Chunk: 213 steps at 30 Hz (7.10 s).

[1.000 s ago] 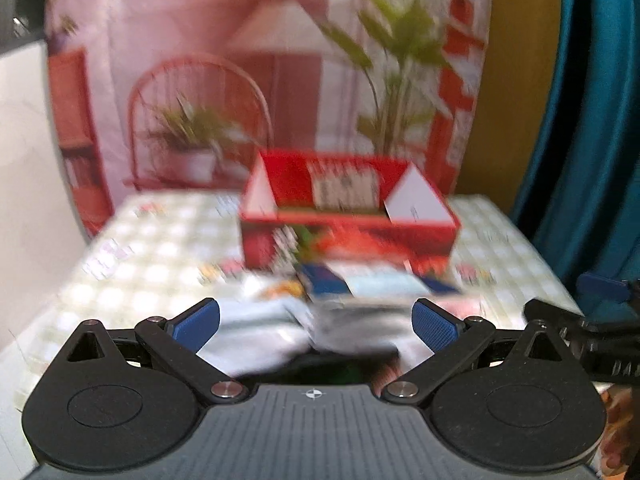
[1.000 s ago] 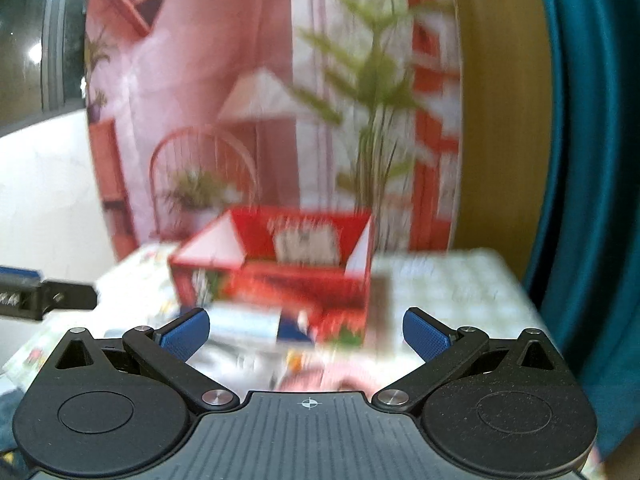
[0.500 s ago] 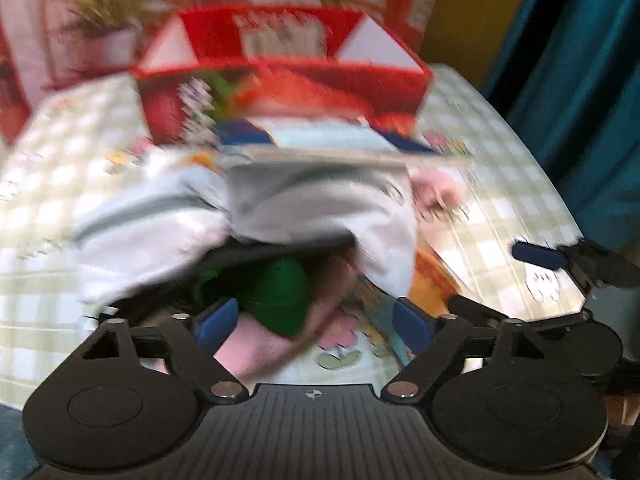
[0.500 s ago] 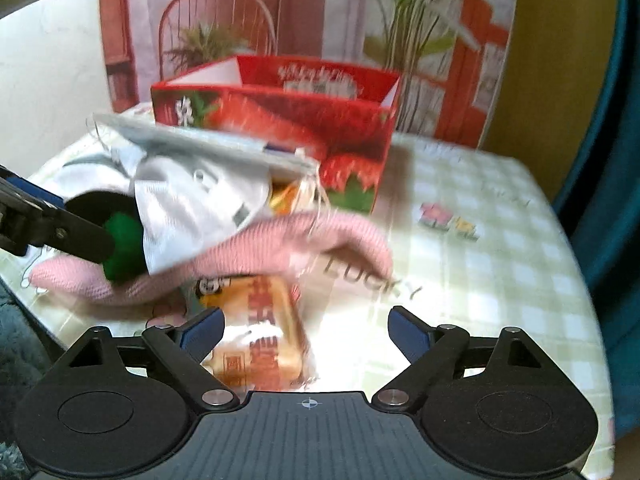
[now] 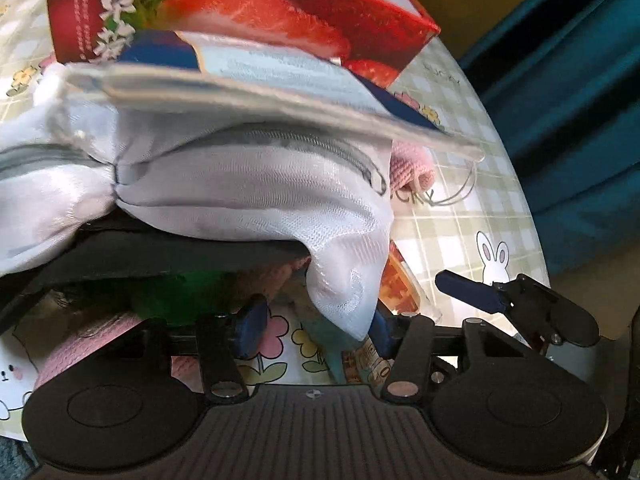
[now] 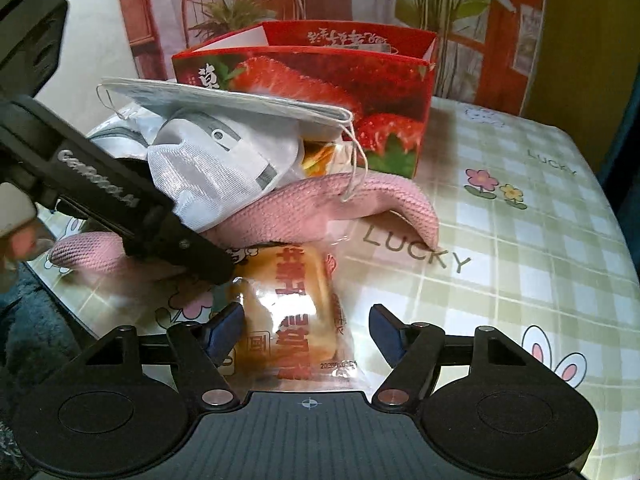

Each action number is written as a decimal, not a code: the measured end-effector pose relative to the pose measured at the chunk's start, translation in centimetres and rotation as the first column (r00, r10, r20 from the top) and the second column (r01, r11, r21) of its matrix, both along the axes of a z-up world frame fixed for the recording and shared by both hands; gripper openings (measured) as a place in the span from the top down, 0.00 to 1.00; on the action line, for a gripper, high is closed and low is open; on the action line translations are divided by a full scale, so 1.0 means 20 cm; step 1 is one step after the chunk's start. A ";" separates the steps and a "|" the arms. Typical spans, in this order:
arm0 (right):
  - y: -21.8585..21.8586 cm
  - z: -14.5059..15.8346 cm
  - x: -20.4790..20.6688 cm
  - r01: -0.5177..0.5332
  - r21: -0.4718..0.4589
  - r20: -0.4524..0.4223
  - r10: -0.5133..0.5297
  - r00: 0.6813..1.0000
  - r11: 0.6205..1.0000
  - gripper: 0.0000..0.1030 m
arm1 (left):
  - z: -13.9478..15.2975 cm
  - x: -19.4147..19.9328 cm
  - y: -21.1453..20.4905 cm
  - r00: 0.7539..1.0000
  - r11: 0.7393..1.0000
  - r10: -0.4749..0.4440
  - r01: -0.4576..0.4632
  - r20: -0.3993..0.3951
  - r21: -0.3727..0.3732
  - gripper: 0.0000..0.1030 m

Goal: Organize soft objects

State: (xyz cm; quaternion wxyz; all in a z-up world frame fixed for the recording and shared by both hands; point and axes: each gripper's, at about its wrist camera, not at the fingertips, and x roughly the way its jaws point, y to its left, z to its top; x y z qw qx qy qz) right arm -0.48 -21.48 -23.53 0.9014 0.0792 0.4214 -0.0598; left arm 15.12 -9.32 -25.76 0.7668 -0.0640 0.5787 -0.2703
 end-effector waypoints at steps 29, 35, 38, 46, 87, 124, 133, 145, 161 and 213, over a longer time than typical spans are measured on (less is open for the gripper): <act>0.05 -0.04 0.03 -0.055 0.042 -0.030 0.056 0.998 0.998 0.31 | -0.05 -0.05 -0.23 0.996 0.995 -0.080 0.082 0.047 -0.056 0.34; 0.06 0.08 -0.01 -0.032 -0.009 0.021 0.032 0.999 0.999 0.32 | 0.07 -0.10 -0.25 0.983 0.983 -0.127 0.143 0.133 -0.113 0.34; 0.06 0.16 -0.05 -0.011 -0.050 0.045 0.013 0.999 0.999 0.33 | 0.13 -0.13 -0.27 0.969 0.974 -0.158 0.184 0.192 -0.131 0.34; 0.03 0.36 -0.07 0.022 -0.132 0.125 -0.006 0.992 0.991 0.33 | 0.38 -0.14 -0.30 0.928 0.963 -0.161 0.223 0.335 -0.154 0.34; -0.51 0.39 1.14 -0.010 0.018 0.258 0.005 0.966 1.000 0.33 | 0.40 0.98 -0.29 0.955 0.989 0.060 -0.018 0.292 -0.144 0.32; -0.04 0.50 0.52 0.005 -0.066 0.363 0.020 0.932 0.998 0.32 | 0.56 0.16 0.31 0.804 0.979 0.168 -0.203 0.571 -0.002 0.30; 0.12 0.46 0.28 0.002 -0.095 0.349 0.032 0.937 0.995 0.28 | 0.44 -0.14 0.47 0.797 0.970 0.197 -0.242 0.572 0.002 0.30; 0.13 0.24 0.06 0.028 -0.048 0.171 -0.020 0.985 0.998 0.28 | 0.22 -0.33 0.42 0.876 0.991 0.104 -0.134 0.472 0.030 0.38; 0.27 0.05 0.15 -0.128 -0.010 0.052 0.128 0.990 0.992 0.51 | -0.01 -0.23 0.45 0.944 0.992 0.124 -0.115 0.304 -0.046 0.50; -0.09 0.11 0.09 0.210 -0.076 0.232 -0.187 0.955 0.975 0.48 | -0.21 -0.13 0.44 0.944 0.967 0.119 -0.181 0.309 0.180 0.78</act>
